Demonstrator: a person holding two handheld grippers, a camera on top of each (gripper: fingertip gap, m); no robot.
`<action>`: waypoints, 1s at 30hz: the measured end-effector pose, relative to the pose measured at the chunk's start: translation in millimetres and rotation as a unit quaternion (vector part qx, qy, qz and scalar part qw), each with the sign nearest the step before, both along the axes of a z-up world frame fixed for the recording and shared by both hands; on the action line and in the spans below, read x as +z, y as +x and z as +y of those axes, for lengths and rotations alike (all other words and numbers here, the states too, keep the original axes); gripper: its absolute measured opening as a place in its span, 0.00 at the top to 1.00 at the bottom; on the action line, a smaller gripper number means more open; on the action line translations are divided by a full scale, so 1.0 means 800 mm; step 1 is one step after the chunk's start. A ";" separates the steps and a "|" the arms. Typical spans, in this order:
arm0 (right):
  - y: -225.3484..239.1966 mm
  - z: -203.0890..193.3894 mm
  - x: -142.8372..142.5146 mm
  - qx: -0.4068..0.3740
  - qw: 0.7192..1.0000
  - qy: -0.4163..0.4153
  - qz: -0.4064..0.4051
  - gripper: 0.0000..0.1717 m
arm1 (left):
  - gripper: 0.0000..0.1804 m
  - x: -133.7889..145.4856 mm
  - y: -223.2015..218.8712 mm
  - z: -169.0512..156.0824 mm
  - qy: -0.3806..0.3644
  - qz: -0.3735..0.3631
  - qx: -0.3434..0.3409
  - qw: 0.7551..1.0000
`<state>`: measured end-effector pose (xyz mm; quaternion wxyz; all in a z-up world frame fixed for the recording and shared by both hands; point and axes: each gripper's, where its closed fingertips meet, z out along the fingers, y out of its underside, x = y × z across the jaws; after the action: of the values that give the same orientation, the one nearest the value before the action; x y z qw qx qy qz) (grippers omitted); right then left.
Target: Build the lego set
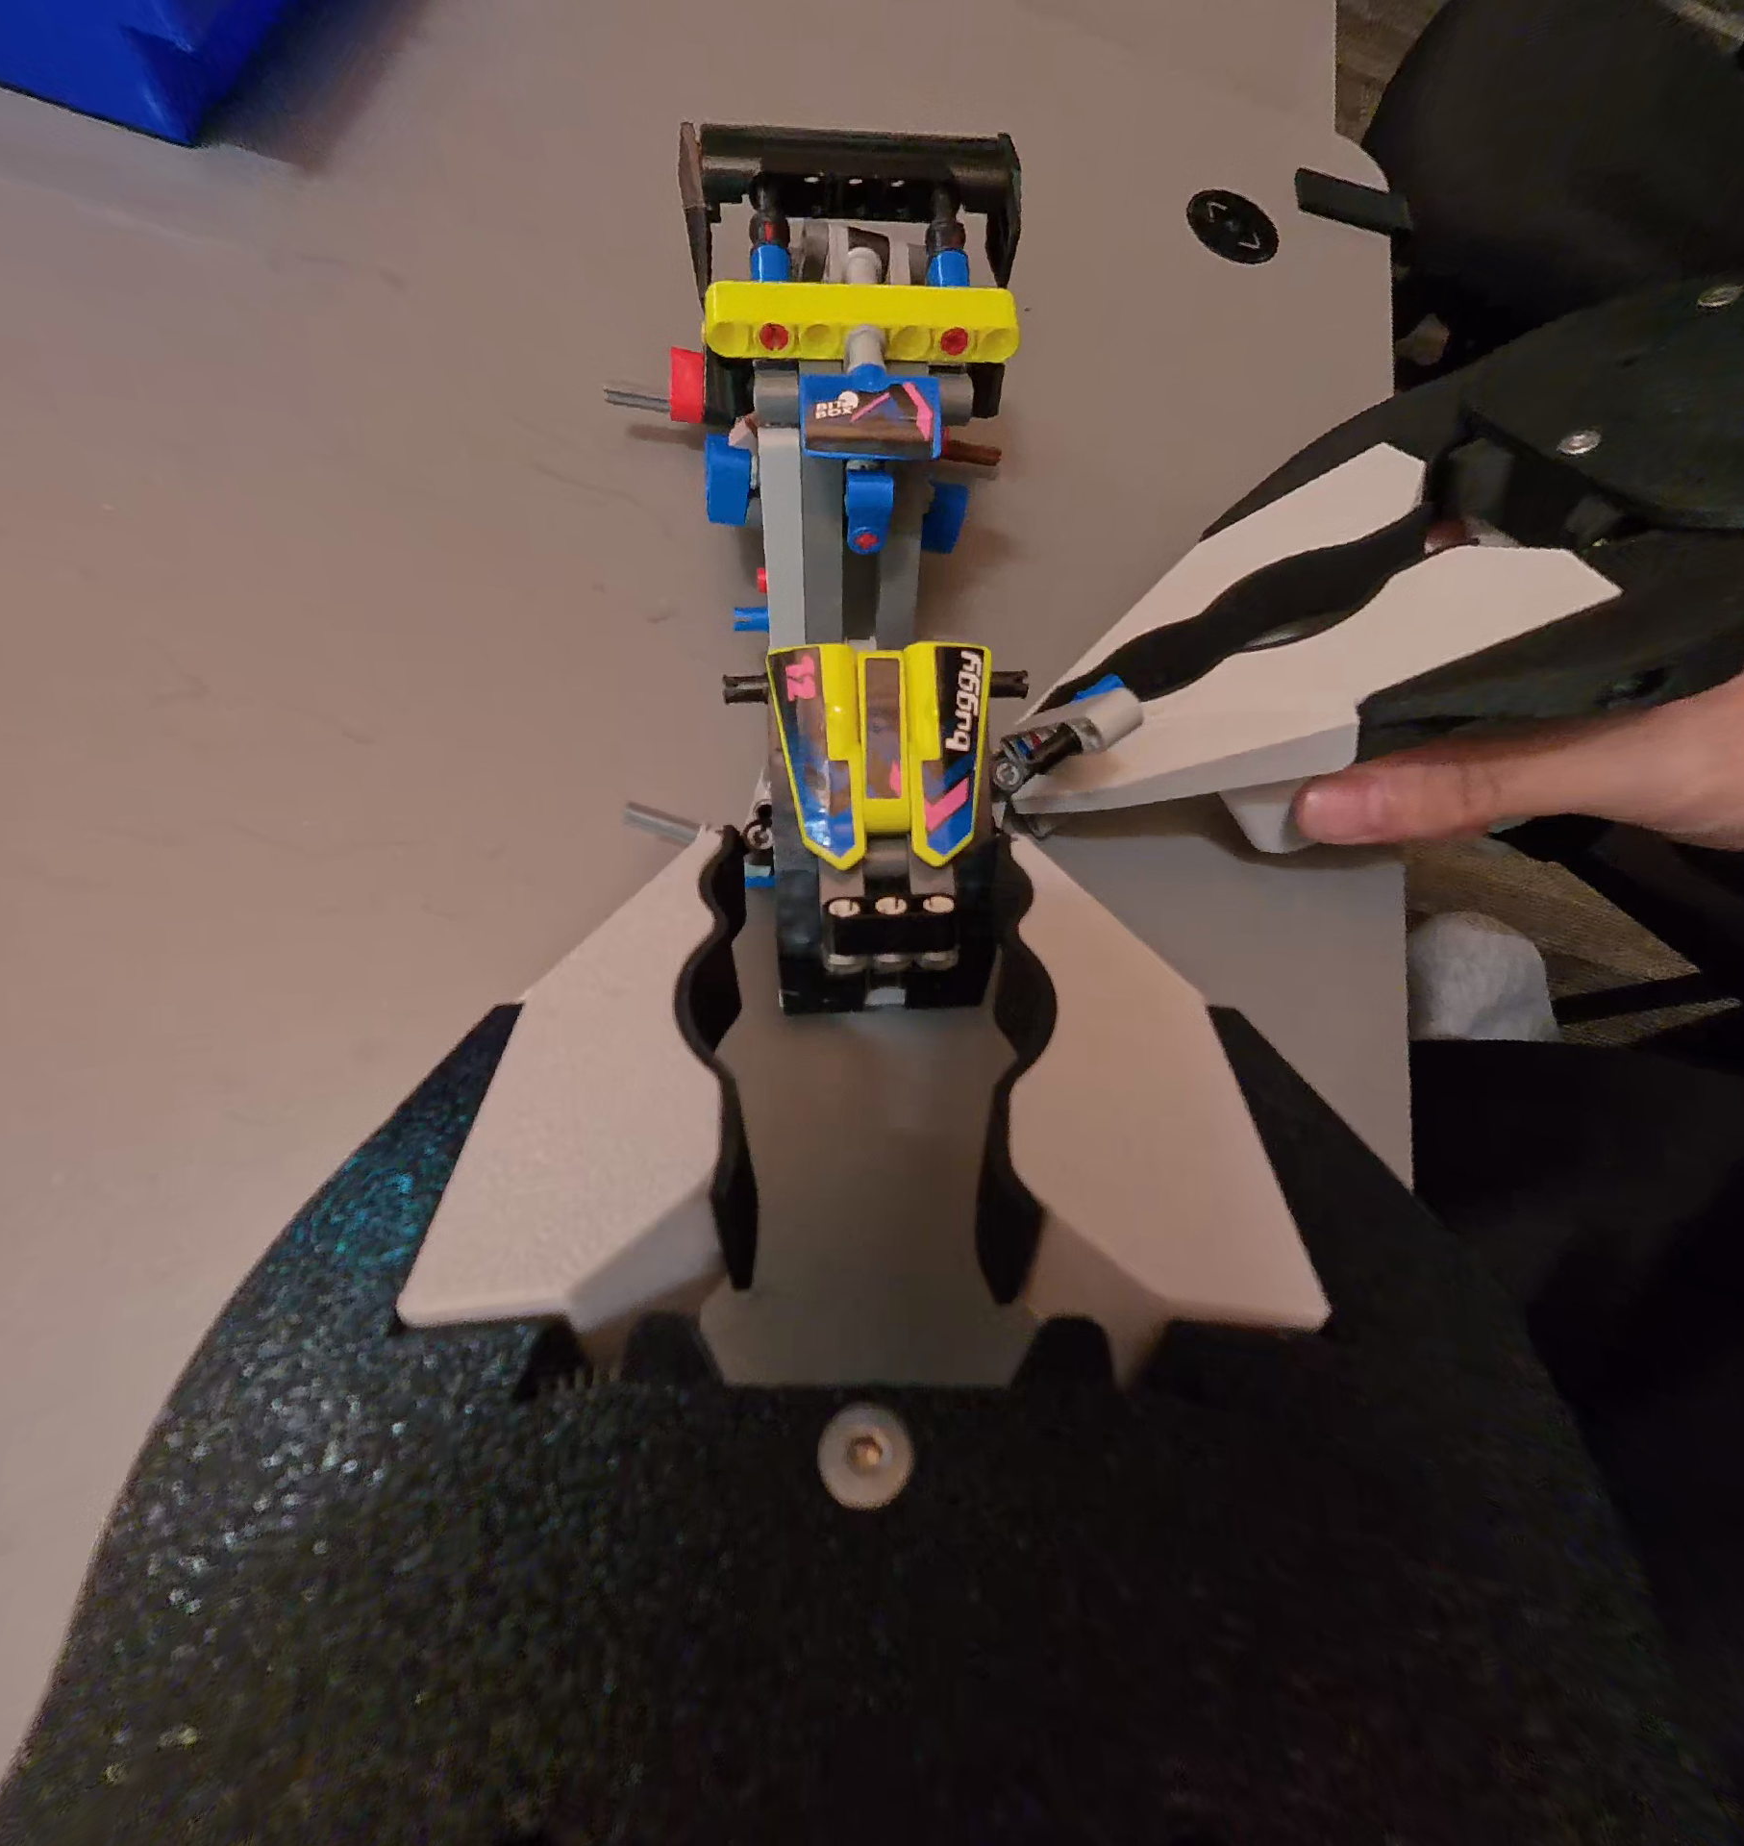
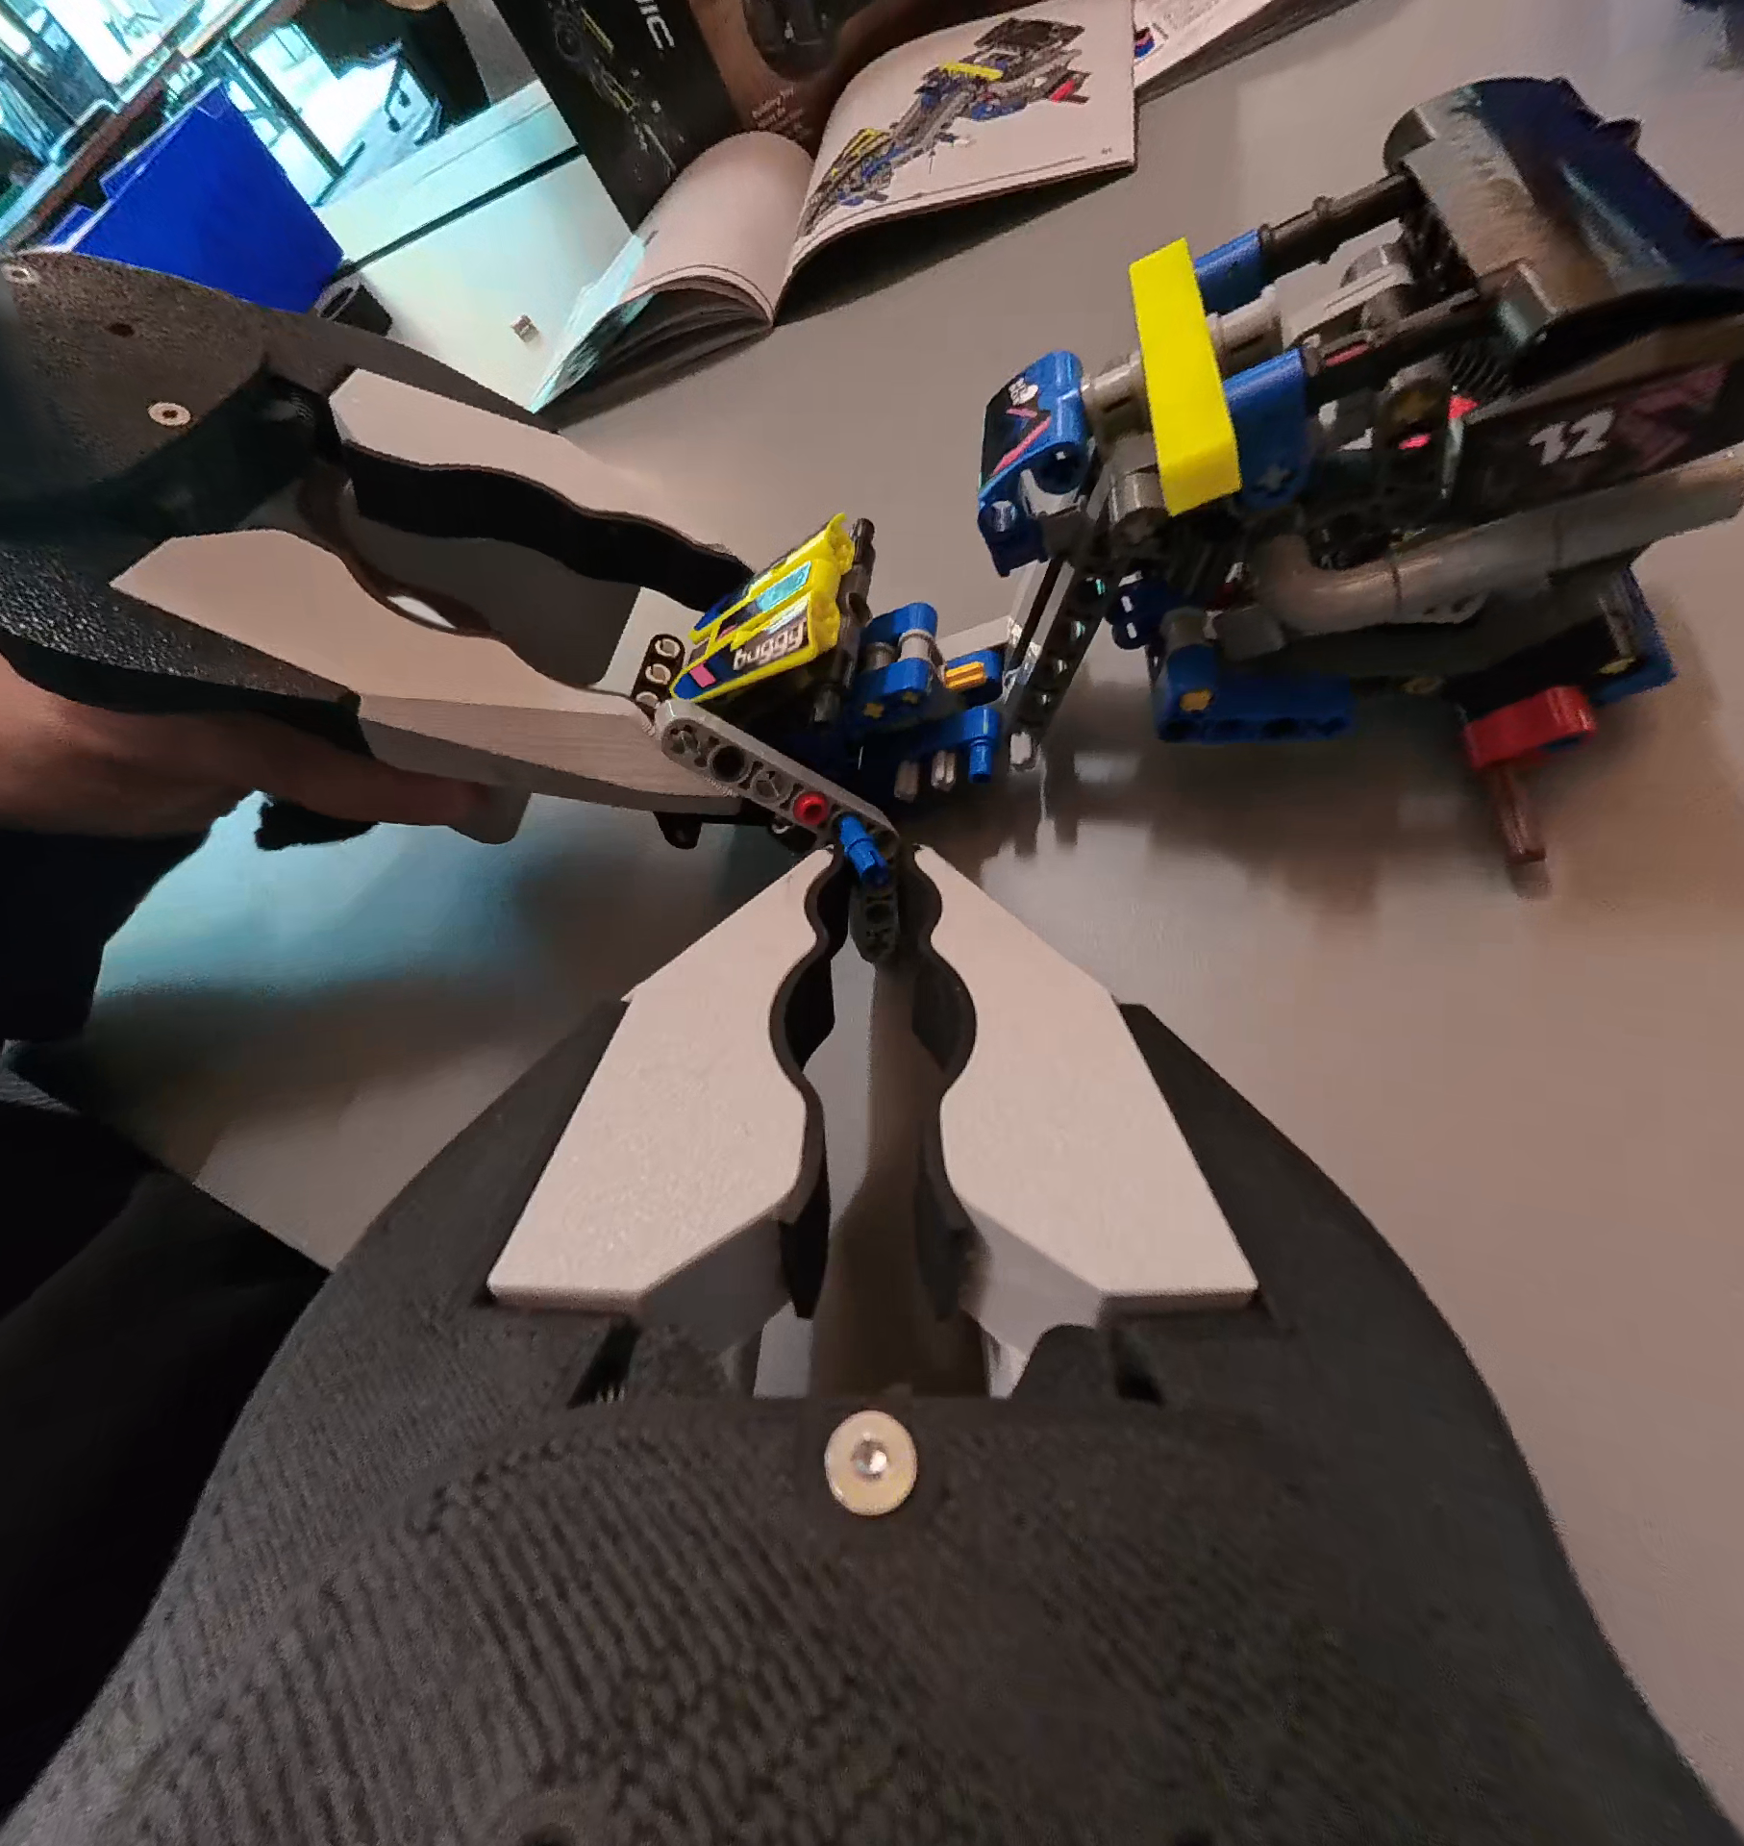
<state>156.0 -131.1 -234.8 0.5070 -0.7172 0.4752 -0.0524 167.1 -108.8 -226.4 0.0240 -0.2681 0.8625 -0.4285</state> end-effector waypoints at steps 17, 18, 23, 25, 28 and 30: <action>0.004 0.006 0.004 0.012 1.000 0.017 0.015 0.96 | 0.74 -0.003 0.000 0.007 0.008 0.012 0.000 1.000; 0.003 0.004 0.007 -0.003 0.999 0.037 0.021 0.96 | 0.74 -0.003 -0.001 0.007 0.006 0.011 0.006 1.000; 0.004 -0.021 0.007 -0.049 0.989 0.117 0.072 0.96 | 0.73 -0.003 -0.015 0.002 -0.005 0.022 -0.006 1.000; 0.006 -0.023 0.010 -0.048 0.983 0.152 0.091 0.96 | 0.73 0.000 -0.024 0.002 -0.002 0.036 -0.040 0.999; 0.003 -0.021 0.008 -0.039 0.984 0.146 0.099 0.96 | 0.69 0.033 -0.016 0.004 -0.044 0.045 -0.084 0.995; 0.002 -0.021 0.009 -0.045 0.981 0.156 0.104 0.96 | 0.74 0.054 0.011 0.007 -0.085 0.045 -0.099 0.990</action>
<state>157.9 -148.0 -228.0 0.5581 -0.6086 0.5590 0.0747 175.5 -102.8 -183.2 -0.0803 -0.2013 0.8453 -0.4884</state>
